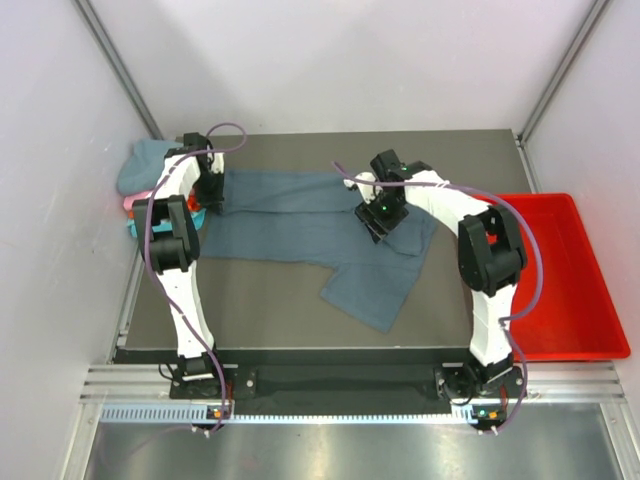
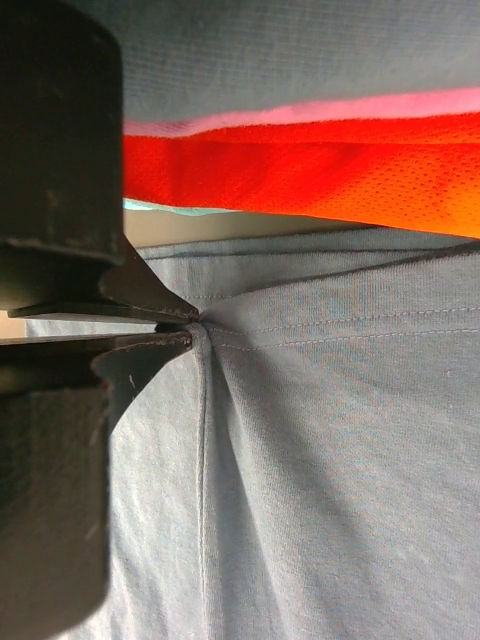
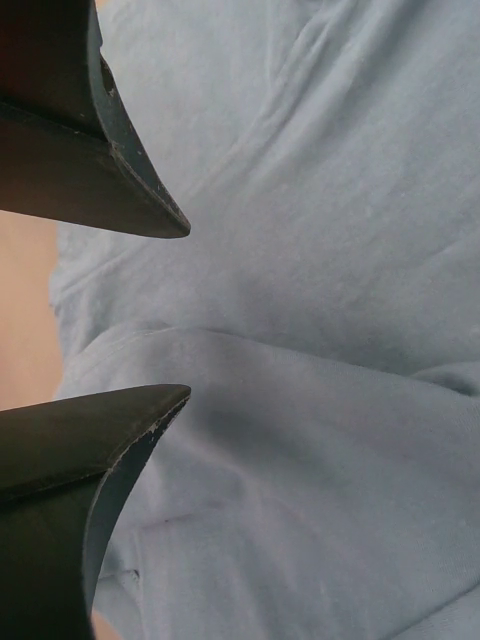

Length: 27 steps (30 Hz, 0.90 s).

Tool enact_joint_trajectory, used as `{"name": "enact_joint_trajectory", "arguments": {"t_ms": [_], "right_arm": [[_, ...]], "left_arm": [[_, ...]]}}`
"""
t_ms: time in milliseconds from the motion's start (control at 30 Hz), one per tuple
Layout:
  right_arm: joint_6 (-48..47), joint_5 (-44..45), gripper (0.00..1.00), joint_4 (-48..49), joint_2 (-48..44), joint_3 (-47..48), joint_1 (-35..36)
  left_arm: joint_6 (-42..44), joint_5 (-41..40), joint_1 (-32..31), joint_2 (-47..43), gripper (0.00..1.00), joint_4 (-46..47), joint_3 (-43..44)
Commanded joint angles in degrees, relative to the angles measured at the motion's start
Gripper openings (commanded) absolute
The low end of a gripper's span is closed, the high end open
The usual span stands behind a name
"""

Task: Fold and stack the t-shirts
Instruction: Fold the tshirt

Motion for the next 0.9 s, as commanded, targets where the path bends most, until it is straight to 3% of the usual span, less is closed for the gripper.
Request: {"name": "enact_joint_trajectory", "arguments": {"t_ms": [0,367,567,667,867], "right_arm": [[-2.38,3.19,0.6,0.25,-0.68,1.6,1.16],[-4.66,14.61,0.57,2.54,0.91,-1.39,5.91],[-4.67,18.2,0.46,3.15,2.05,-1.47,6.35],[-5.1,19.79,0.41,3.77,2.66,-1.04,6.35],[-4.84,20.94,0.13,3.15,4.6,0.28,6.35]], "left_arm": [[0.46,-0.01,0.88,-1.41,0.09,-1.56,0.04],[0.55,1.23,0.79,-1.5,0.1,-1.65,0.04],[-0.68,2.02,0.88,-1.33,0.1,-1.47,-0.13],[-1.03,2.46,0.79,-1.24,0.1,-1.38,0.22],[-1.03,1.93,0.88,-1.15,0.1,-1.47,0.4]]}}
